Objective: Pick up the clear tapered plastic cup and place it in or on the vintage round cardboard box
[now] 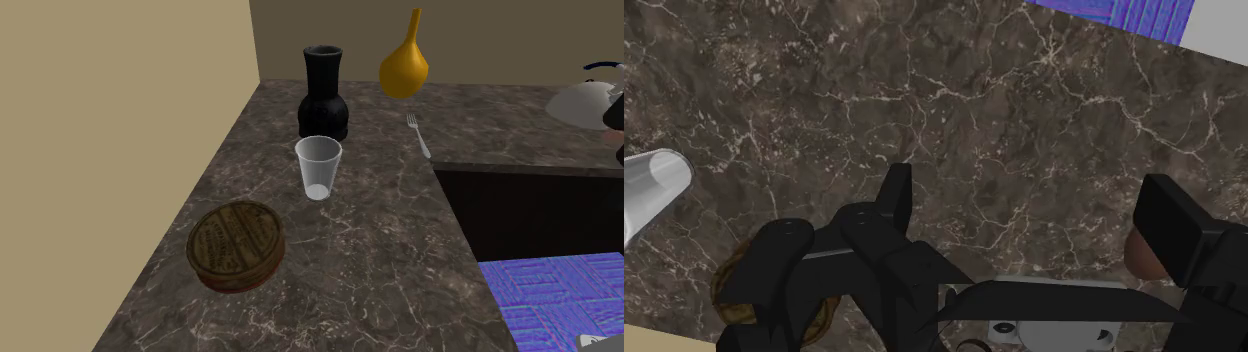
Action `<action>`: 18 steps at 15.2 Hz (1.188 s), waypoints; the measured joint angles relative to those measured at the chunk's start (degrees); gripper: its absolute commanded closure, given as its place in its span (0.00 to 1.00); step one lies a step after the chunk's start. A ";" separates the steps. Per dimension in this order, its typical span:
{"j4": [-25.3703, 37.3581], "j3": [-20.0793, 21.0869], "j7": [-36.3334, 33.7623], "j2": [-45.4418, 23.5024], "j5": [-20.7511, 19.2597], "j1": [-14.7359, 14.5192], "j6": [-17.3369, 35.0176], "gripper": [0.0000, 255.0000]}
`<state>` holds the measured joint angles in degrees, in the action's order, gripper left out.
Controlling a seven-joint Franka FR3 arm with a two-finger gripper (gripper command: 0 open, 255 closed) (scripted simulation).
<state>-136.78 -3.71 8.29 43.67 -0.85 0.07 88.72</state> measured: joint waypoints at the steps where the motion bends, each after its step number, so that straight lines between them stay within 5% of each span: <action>1: 0.00 0.00 0.00 0.00 0.00 0.00 0.00 0.00; 18: 0.38 -12.15 8.96 -20.00 -9.59 6.61 24.78 0.00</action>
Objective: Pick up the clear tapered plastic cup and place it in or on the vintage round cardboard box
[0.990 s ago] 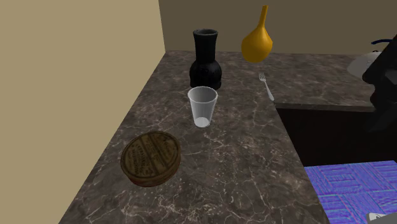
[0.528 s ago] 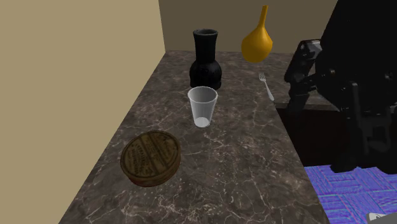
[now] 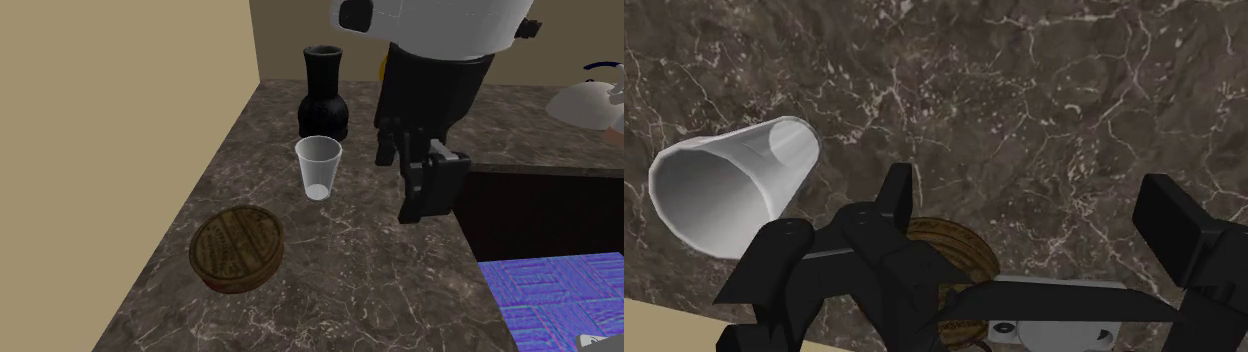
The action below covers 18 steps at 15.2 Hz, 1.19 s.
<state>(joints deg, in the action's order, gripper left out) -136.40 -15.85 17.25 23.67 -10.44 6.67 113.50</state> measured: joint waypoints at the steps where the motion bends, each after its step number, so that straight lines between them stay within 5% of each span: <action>1: 0.42 -0.77 0.60 -1.40 -0.29 0.35 1.38 0.00; 18: 13.85 -9.15 10.80 -27.94 5.45 4.50 19.14 0.00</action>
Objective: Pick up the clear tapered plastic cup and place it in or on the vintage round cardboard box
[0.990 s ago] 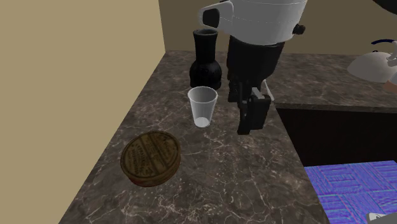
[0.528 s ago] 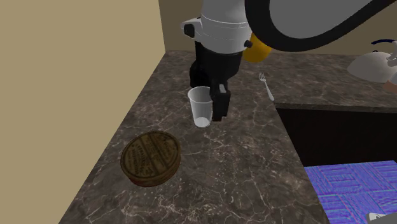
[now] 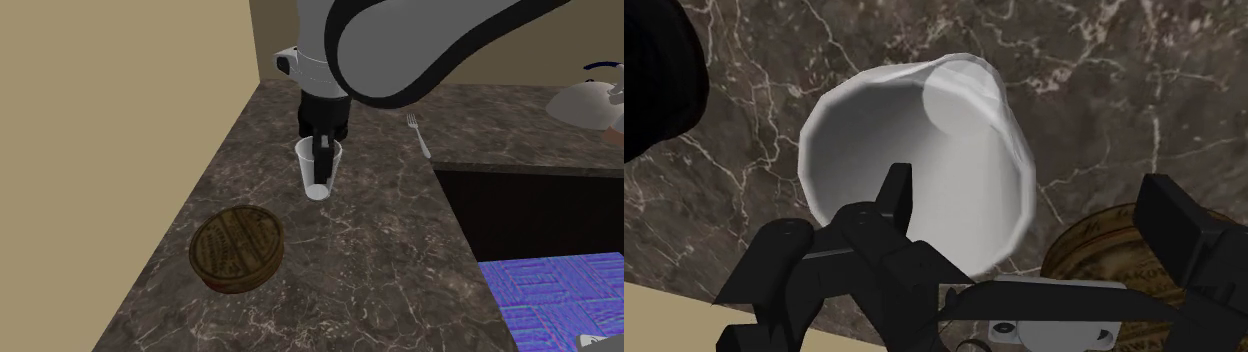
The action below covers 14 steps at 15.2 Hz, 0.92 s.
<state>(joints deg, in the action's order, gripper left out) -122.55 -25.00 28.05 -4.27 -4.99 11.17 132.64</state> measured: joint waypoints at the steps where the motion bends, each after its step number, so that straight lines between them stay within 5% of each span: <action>1: -0.28 -0.05 0.24 -0.54 0.27 0.12 0.80 0.00; 10: -0.87 0.04 0.78 -2.52 1.25 0.35 3.27 0.00; 11: -0.87 0.04 0.78 -2.52 1.25 0.35 3.27 1.00; 14: -0.87 0.04 0.78 -2.52 1.25 0.35 3.27 1.00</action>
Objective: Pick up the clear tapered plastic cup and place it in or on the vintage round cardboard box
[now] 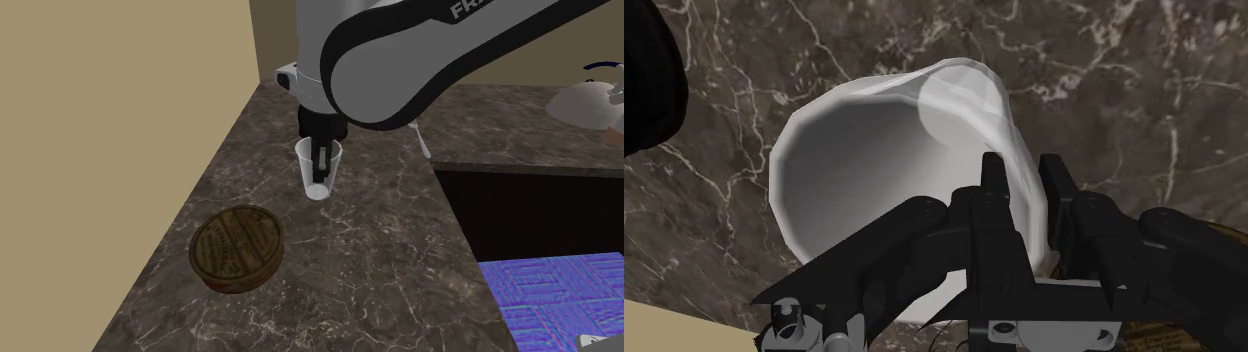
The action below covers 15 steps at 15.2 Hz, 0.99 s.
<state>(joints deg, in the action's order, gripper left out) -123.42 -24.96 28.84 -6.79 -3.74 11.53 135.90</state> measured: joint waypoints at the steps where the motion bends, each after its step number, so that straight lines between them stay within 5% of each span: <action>1: 0.02 0.00 0.00 0.02 0.00 0.00 0.01 1.00; 15: 2.54 -0.11 -0.56 2.93 -1.30 -0.31 -5.25 1.00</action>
<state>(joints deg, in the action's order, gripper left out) -120.88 -25.07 28.28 -3.85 -5.05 11.21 130.65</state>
